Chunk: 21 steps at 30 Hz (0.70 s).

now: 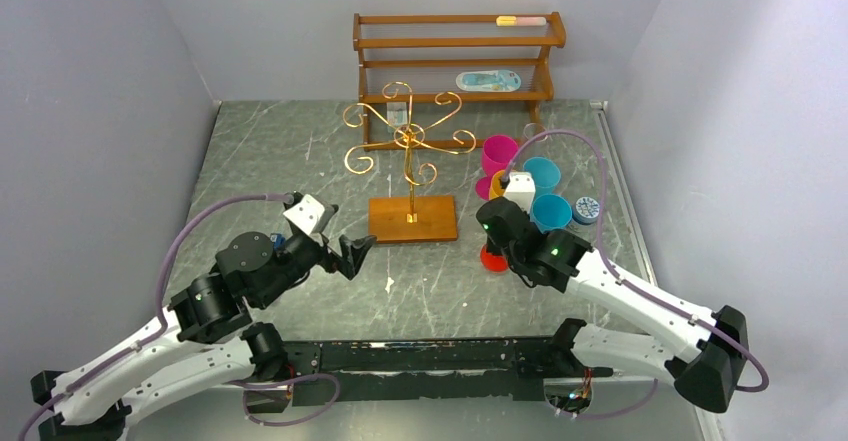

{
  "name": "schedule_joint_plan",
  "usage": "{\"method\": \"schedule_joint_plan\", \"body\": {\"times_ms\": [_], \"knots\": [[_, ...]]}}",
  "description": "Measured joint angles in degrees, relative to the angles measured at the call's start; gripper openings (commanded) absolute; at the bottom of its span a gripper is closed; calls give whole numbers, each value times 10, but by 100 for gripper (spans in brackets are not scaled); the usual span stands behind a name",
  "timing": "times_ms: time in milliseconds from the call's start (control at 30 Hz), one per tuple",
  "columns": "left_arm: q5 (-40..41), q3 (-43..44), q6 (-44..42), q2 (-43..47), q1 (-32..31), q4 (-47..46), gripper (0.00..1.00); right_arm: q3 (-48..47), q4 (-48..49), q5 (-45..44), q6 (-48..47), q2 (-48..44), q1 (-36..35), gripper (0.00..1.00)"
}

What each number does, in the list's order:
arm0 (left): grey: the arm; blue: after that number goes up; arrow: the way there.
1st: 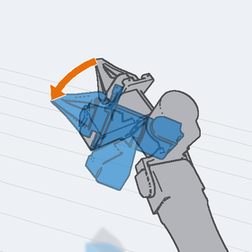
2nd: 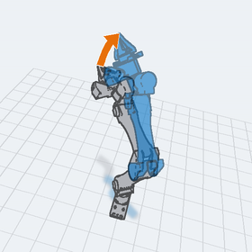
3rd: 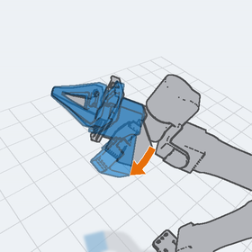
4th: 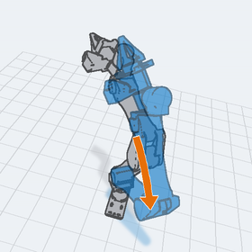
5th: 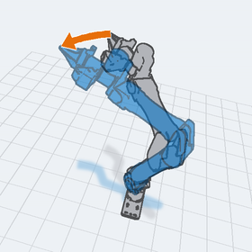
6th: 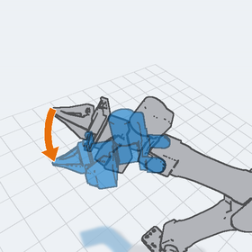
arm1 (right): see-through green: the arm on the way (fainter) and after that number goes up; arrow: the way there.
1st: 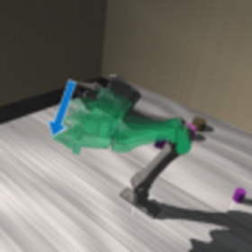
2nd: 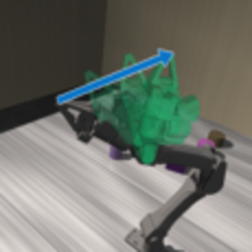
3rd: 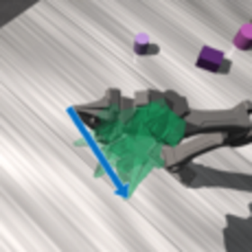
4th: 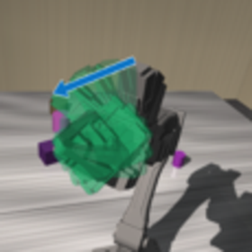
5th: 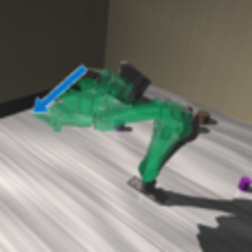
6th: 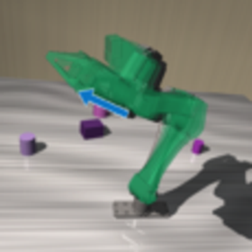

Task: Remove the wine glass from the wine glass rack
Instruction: Place the wine glass at the center of the board.

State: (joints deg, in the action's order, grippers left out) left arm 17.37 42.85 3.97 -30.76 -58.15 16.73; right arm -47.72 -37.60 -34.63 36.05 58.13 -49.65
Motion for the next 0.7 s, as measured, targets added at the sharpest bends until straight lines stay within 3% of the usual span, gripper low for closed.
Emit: {"method": "schedule_joint_plan", "body": {"times_ms": [367,700], "knots": [[15,43,17,-42,0,31,100,21,26,-29,2,9,9,0],[34,52,27,-22,0,38,100,41,52,-25,-6,-2,13,0]]}}
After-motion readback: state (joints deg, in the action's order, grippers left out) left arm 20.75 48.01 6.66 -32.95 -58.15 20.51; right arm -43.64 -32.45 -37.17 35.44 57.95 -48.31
